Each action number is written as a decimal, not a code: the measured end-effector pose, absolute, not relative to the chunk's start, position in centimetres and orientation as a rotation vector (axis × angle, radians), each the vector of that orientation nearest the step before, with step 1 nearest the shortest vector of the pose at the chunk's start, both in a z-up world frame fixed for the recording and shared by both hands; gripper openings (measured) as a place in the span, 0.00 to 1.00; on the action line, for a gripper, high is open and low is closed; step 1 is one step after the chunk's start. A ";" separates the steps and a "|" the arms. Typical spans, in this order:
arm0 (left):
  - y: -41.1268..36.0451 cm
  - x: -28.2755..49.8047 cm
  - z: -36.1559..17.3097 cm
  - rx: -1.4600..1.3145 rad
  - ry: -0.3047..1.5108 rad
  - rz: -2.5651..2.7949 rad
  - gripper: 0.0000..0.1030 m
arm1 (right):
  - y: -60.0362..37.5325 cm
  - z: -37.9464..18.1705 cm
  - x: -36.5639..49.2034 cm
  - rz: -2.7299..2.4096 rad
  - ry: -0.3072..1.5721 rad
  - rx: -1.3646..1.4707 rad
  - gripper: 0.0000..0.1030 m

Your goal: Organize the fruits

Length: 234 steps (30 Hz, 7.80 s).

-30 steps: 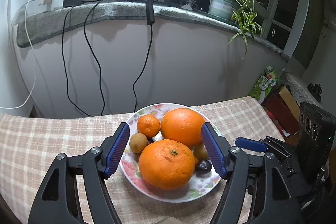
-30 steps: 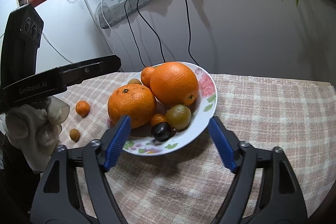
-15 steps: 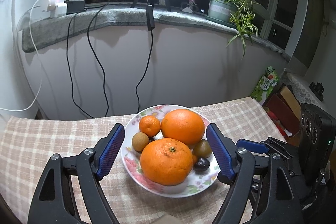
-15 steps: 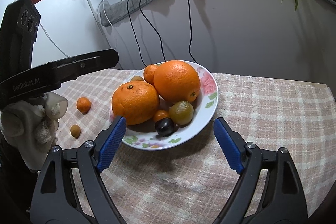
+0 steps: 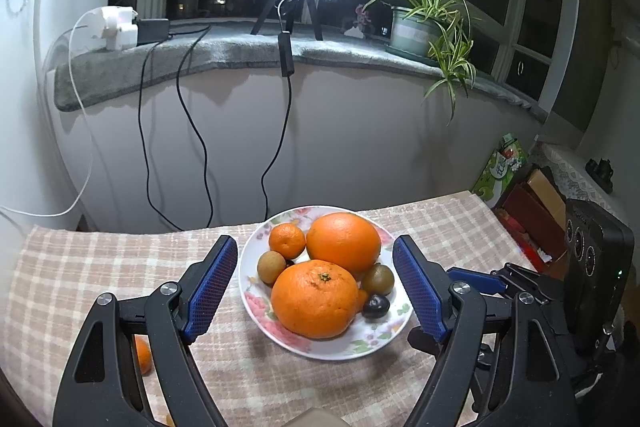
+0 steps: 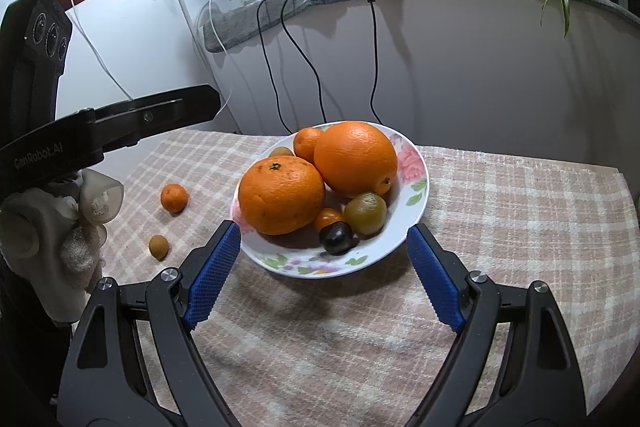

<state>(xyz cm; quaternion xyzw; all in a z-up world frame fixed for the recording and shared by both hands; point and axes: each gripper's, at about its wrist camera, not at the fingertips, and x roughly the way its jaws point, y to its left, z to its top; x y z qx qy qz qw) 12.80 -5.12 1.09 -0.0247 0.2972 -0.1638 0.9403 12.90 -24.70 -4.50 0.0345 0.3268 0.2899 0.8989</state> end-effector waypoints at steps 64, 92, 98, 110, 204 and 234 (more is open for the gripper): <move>9.7 9.3 -7.1 -0.213 0.769 -0.133 0.35 | -7.1 -7.9 9.2 0.929 0.792 -0.159 0.56; 8.9 12.2 -8.8 -0.152 0.819 -0.112 0.31 | -3.2 -10.0 10.2 0.952 0.856 -0.234 0.27; 8.9 12.1 -8.7 -0.160 0.811 -0.110 0.30 | -3.2 -10.0 10.2 0.951 0.851 -0.230 0.26; 8.9 11.0 -7.4 -0.167 0.770 -0.115 0.12 | -4.7 -8.9 9.2 0.949 0.824 -0.202 0.26; -5.1 17.4 -3.0 -0.045 0.712 -0.305 0.37 | -22.1 -5.7 15.2 0.643 0.709 -0.053 0.26; -5.7 18.8 -3.6 -0.042 0.714 -0.328 0.67 | -22.4 -5.6 15.2 0.620 0.677 -0.044 0.61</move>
